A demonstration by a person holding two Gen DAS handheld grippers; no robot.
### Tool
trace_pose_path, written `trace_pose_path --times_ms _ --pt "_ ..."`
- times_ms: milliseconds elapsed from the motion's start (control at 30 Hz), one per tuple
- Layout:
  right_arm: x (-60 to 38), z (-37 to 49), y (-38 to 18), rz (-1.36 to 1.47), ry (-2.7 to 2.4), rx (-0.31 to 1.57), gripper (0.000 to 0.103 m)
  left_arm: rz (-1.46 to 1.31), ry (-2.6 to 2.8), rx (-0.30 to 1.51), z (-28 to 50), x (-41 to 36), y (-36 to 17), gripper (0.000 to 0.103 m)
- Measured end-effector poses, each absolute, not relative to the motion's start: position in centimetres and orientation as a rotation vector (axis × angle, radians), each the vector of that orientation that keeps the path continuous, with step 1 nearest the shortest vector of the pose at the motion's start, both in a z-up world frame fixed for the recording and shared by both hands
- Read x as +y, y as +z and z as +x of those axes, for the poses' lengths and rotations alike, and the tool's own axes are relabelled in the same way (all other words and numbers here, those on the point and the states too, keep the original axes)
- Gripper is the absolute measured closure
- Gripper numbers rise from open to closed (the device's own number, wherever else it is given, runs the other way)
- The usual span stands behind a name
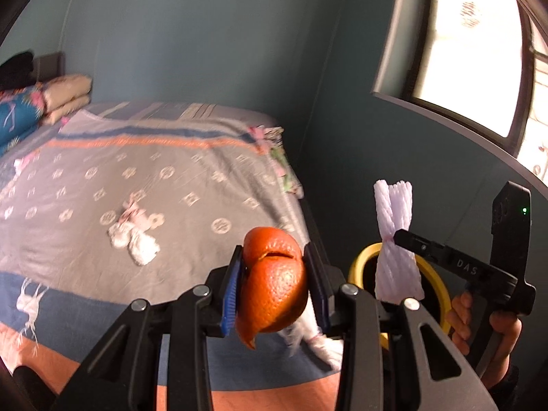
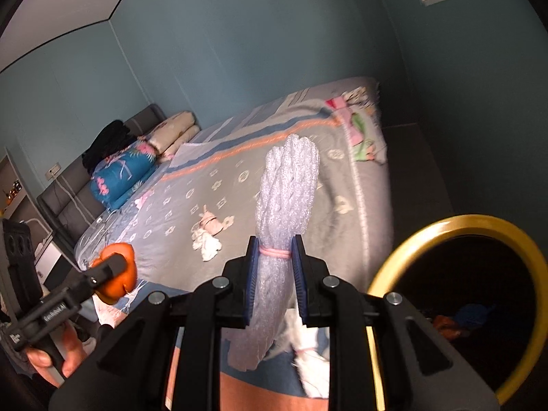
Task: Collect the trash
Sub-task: 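Carry the tangerine and lavender net in both tools over the bin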
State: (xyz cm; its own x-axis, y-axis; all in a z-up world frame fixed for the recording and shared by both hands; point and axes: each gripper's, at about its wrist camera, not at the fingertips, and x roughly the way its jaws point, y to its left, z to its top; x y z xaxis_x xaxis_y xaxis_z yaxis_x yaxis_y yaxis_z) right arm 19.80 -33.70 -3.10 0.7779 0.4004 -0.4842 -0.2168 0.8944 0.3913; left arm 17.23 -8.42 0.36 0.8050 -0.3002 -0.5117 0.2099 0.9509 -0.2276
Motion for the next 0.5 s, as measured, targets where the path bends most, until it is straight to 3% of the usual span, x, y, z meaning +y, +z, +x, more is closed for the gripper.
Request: trace_pose_path --times_ms 500 --pt "-42.9 14.0 -1.7 0.347 0.097 0.485 0.084 -0.03 -0.412 0.508 17.3 -18.4 2.9 0.07"
